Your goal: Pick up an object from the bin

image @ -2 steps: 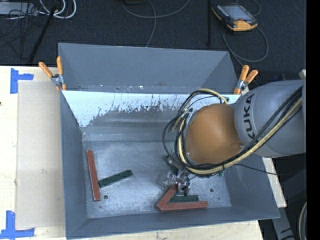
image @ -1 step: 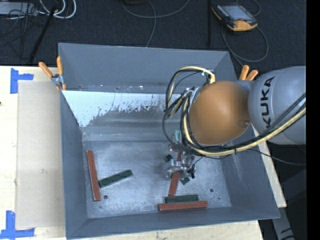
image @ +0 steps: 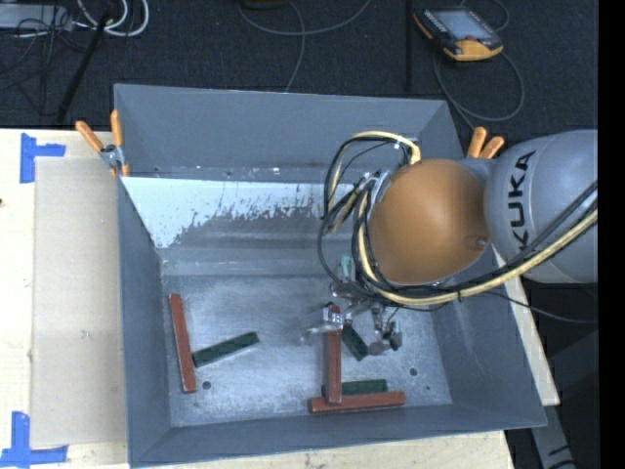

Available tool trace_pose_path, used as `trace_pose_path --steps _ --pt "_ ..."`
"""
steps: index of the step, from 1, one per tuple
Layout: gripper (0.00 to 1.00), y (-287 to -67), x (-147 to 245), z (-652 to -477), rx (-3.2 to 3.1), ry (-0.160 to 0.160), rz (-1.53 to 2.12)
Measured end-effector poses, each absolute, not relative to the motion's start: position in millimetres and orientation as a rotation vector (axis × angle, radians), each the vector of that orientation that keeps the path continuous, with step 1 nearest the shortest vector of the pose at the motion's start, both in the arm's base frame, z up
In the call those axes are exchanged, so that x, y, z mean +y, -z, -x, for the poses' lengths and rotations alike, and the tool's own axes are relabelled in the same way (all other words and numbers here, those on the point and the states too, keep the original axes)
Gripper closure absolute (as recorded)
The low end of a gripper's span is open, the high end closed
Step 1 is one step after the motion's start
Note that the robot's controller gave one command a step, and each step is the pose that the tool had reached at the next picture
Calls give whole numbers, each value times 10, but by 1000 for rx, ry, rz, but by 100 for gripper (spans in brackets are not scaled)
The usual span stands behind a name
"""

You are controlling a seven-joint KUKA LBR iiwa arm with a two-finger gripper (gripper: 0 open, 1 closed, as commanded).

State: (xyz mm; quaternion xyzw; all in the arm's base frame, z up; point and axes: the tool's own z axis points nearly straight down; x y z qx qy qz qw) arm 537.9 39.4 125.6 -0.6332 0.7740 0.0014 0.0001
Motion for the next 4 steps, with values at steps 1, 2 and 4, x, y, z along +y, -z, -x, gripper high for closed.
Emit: trace_pose_path --steps 1,2,4 --pt "0 -691 140 -5099 2044 -3 2381" --pt "0 -814 -224 -5323 1829 -1 2554" --pt "100 -2003 -549 -5283 1117 -3 2935"
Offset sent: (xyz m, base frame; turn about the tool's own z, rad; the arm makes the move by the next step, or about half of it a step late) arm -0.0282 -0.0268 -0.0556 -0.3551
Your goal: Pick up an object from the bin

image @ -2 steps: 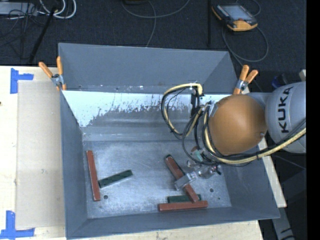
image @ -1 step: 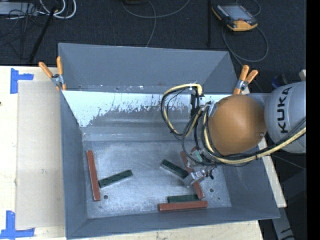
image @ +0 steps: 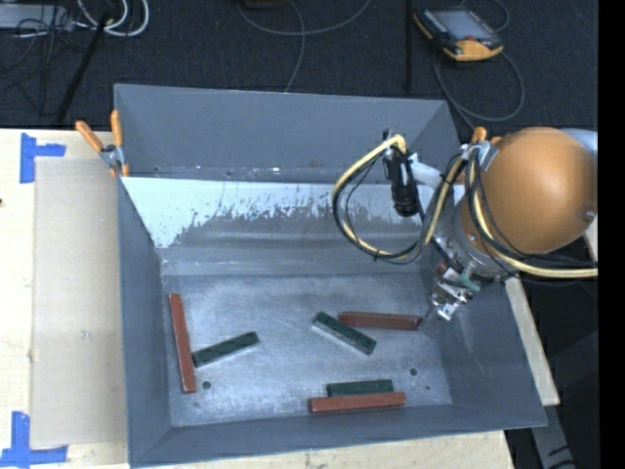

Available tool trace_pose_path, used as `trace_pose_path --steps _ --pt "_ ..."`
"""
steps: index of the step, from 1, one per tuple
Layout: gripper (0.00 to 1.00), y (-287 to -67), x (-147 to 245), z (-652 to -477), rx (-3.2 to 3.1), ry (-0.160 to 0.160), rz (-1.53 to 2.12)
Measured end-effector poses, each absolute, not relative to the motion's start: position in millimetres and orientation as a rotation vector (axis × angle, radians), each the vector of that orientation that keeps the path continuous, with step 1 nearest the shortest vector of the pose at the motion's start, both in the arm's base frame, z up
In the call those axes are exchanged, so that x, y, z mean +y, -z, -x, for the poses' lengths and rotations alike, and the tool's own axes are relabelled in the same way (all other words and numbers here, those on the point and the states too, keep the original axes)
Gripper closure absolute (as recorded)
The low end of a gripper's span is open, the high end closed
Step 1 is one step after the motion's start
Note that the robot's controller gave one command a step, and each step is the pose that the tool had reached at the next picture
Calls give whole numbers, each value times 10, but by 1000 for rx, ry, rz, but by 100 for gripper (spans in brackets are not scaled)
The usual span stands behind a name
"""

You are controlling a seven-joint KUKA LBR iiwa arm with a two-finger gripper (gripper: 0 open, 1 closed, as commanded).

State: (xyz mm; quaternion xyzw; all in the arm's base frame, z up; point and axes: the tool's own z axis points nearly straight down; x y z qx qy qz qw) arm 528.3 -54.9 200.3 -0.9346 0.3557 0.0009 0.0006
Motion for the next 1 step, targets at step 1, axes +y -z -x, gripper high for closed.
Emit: trace_pose_path --steps 1 --pt "100 -1908 -555 -5818 436 -7 3108"
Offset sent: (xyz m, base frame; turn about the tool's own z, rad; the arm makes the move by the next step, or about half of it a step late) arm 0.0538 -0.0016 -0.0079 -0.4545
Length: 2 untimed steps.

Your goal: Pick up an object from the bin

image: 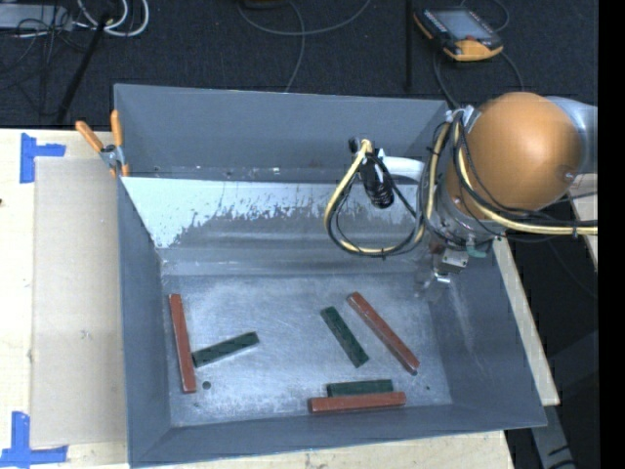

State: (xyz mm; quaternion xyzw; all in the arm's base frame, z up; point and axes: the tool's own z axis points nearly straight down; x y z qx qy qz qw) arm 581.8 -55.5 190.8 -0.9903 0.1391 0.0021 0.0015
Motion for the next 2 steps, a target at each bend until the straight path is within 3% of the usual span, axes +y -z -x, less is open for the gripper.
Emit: trace_pose_path --steps 1,2 --pt "100 -3692 -415 -6083 28 6 3138" --pt "100 -2307 -456 -5441 0 -22 3139"
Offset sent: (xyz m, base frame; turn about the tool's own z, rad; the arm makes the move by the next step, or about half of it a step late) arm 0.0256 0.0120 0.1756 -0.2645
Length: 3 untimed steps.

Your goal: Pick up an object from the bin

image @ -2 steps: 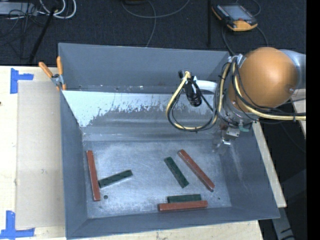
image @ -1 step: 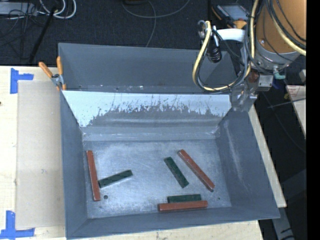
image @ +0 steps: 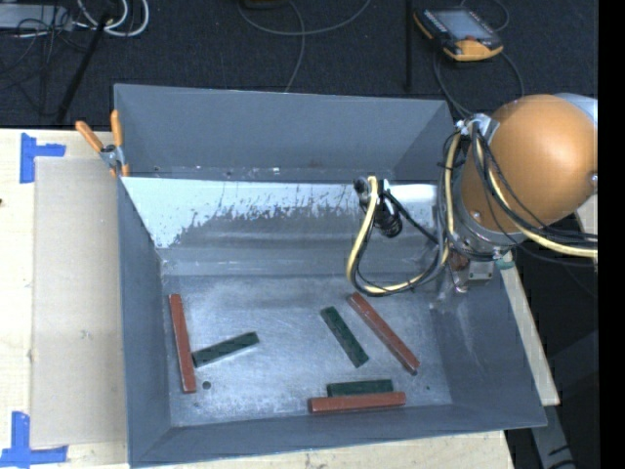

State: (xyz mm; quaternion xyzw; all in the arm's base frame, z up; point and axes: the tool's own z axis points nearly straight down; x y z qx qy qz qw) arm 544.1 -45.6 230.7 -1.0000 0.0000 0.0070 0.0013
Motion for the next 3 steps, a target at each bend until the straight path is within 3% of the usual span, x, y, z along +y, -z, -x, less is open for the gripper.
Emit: trace_pose_path --steps 1,2,3 --pt "100 -1695 -827 -4795 3 -25 3142" --pt "0 -1732 -813 -4830 10 -11 3140" --pt "0 -836 -174 -4962 -7 -19 3138"
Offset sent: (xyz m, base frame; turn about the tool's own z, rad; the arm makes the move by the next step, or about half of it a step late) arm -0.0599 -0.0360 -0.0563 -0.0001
